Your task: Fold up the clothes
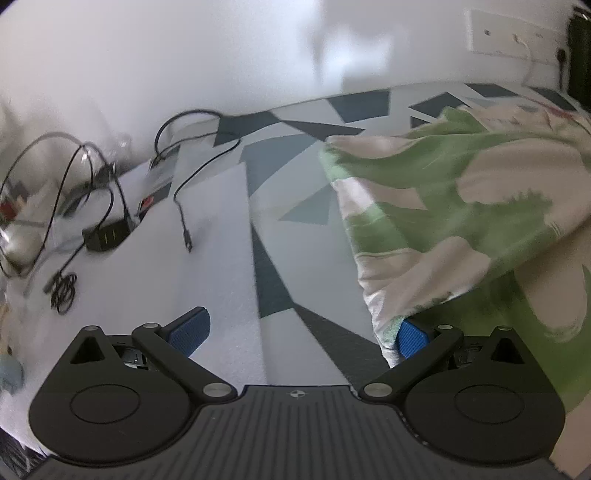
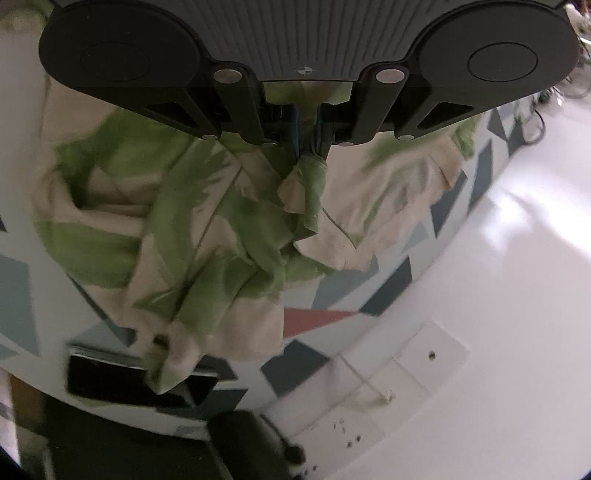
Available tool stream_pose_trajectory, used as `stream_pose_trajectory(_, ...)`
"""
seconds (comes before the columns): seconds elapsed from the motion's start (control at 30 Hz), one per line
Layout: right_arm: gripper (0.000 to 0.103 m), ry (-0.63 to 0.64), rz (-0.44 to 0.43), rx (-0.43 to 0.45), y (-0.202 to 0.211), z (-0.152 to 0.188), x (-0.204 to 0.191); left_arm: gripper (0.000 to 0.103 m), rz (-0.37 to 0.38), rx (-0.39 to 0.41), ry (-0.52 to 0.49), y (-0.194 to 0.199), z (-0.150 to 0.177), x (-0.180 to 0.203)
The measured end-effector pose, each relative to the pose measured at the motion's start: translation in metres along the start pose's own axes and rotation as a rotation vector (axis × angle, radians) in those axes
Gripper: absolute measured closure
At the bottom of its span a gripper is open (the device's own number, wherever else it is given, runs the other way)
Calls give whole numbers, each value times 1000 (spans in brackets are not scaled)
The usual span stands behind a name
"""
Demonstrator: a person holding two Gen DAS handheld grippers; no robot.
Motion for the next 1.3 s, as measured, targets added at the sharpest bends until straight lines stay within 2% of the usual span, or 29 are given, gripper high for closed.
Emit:
stream_pose_trajectory(0.07, 96, 15, 13, 11, 7, 6, 2, 0, 9, 0, 12, -1, 0, -3)
stream_pose_trajectory(0.13, 94, 43, 79, -28, 4, 14, 9, 0, 7, 2, 5, -2, 1, -2)
stream_pose_trajectory(0.2, 87, 53, 156, -42, 1, 17, 13, 0, 11, 6, 10, -3, 3, -2)
stream_pose_trajectory(0.23, 81, 60, 168, -24, 6, 17, 12, 0, 23, 5, 13, -3, 4, -2)
stream_pose_trajectory(0.27, 78, 71, 168, 1, 11, 17, 9, 0, 39, 2, 17, -2, 4, -3)
stream_pose_trajectory(0.33, 77, 117, 159, 53, 21, 14, -1, 0, 81, -6, 18, -1, 6, -4)
stream_pose_trajectory(0.43, 70, 219, 107, 112, 31, 3, -19, 0, 153, 1, 49, 8, 7, -8)
stream_pose_trajectory(0.57, 69, 315, 70, 125, 18, -5, -41, 0, 203, 86, 179, 34, -4, -25)
stream_pose_trajectory(0.67, 66, 355, 71, 122, -1, -11, -52, 0, 213, 118, 294, 34, -23, -42)
stream_pose_trajectory(0.8, 66, 409, 92, 143, -23, -14, -58, 0, 187, 109, 300, -2, -72, -49)
stream_pose_trajectory(0.9, 66, 379, 83, 163, -35, -17, -53, 2, 206, 76, 314, -38, -105, -45)
stream_pose_trajectory(0.97, 66, 336, 70, 159, -42, -18, -48, 17, 244, 46, 369, -61, -118, -44)
stream_pose_trajectory(1.03, 66, 330, 73, 165, -45, -17, -43, 27, 284, 18, 440, -80, -123, -43)
stream_pose_trajectory(1.1, 65, 360, 82, 176, -47, -17, -40, 33, 329, 0, 501, -93, -125, -40)
stream_pose_trajectory(1.13, 64, 380, 86, 179, -48, -16, -39, 41, 348, -7, 517, -98, -125, -38)
stream_pose_trajectory(1.17, 63, 401, 87, 180, -48, -16, -38, 55, 364, -11, 522, -101, -125, -35)
stream_pose_trajectory(1.2, 63, 421, 86, 181, -49, -16, -37, 62, 380, -15, 524, -104, -126, -31)
stream_pose_trajectory(1.23, 62, 441, 81, 181, -50, -16, -38, 86, 390, -13, 528, -105, -125, -28)
stream_pose_trajectory(1.27, 62, 462, 74, 181, -52, -15, -38, 100, 386, -3, 529, -105, -125, -27)
stream_pose_trajectory(1.3, 62, 483, 68, 181, -53, -15, -39, 100, 377, 8, 529, -103, -124, -25)
Point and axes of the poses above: each gripper's, at about its wrist camera, not at the fingertips, and y roughly against the way its jaws point, x to its right, z to its underside, the point moved 5 cm from there along -y, roughly the way its jaws point, and after that the axes turned 10 degrees about -y, right-handed, at the moved point
